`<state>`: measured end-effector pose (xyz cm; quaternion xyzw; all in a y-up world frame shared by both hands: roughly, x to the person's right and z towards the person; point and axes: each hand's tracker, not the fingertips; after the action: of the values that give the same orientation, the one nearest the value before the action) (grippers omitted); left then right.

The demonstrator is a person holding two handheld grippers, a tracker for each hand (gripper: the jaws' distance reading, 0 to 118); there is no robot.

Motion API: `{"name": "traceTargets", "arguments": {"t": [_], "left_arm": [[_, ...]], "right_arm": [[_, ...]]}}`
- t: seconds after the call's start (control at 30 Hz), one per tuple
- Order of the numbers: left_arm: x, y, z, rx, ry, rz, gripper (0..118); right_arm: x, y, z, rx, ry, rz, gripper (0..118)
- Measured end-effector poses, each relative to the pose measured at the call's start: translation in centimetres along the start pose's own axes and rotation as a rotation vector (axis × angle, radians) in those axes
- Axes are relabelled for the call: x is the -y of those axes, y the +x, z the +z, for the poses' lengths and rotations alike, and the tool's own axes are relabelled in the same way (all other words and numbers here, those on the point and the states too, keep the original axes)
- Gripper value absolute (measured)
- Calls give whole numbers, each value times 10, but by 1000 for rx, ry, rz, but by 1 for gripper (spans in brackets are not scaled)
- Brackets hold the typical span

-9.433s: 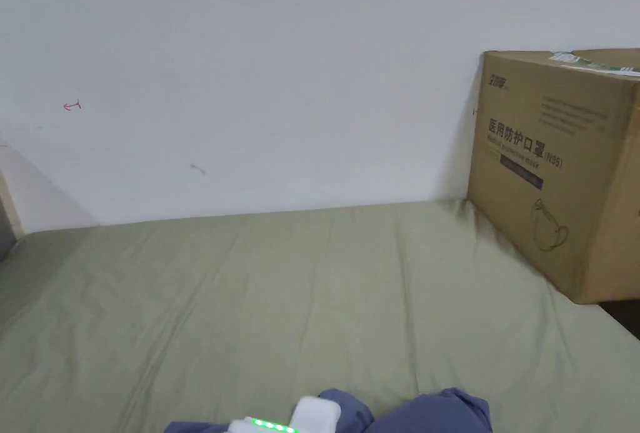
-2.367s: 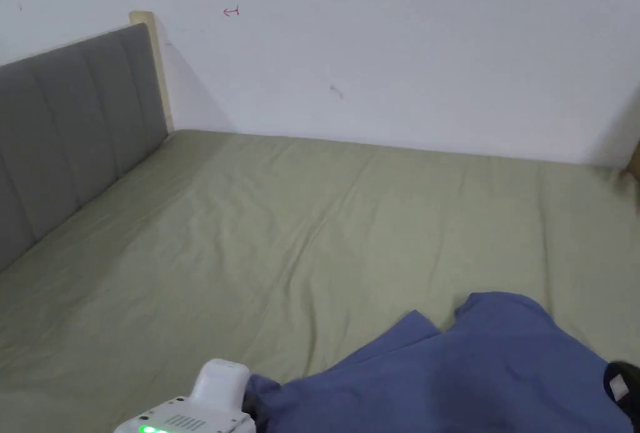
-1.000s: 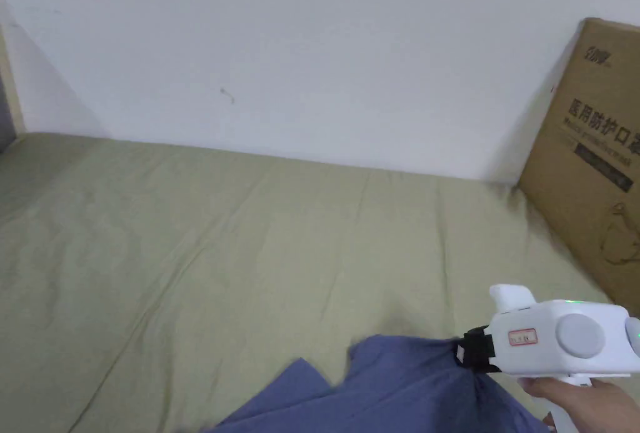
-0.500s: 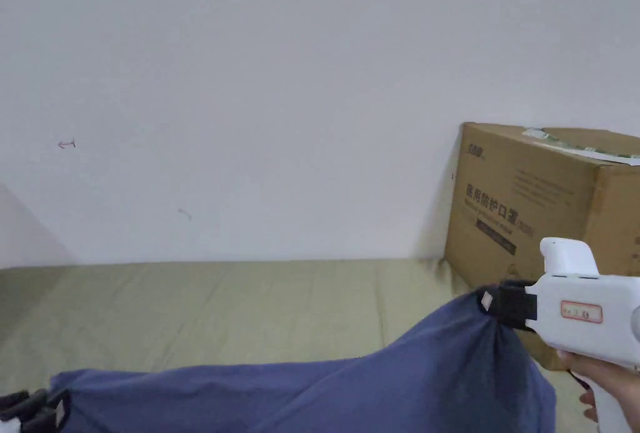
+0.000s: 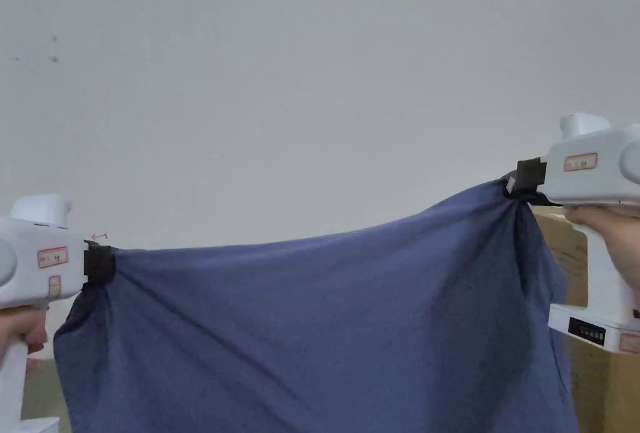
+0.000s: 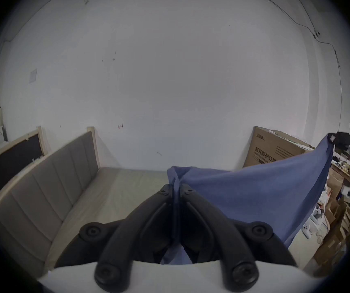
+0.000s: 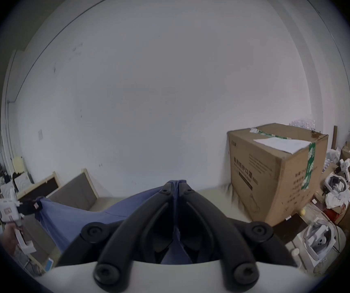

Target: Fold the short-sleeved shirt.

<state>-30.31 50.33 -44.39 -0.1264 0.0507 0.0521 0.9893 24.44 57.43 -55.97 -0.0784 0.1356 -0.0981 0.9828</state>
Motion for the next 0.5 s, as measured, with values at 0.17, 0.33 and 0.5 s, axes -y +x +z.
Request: {"name": "traceTargets", "arguments": {"t": [0.17, 0.33, 0.5], "left_arm": [[-34, -7, -37, -9, 76, -32, 5], [-66, -11, -95, -55, 119, -23, 5], [-78, -7, -157, -96, 177, -55, 5]], "right_arm": [[-34, -18, -48, 23, 41, 17, 2], [-54, -27, -103, 57, 100, 54, 2], [-49, -27, -155, 93, 135, 65, 2]]}}
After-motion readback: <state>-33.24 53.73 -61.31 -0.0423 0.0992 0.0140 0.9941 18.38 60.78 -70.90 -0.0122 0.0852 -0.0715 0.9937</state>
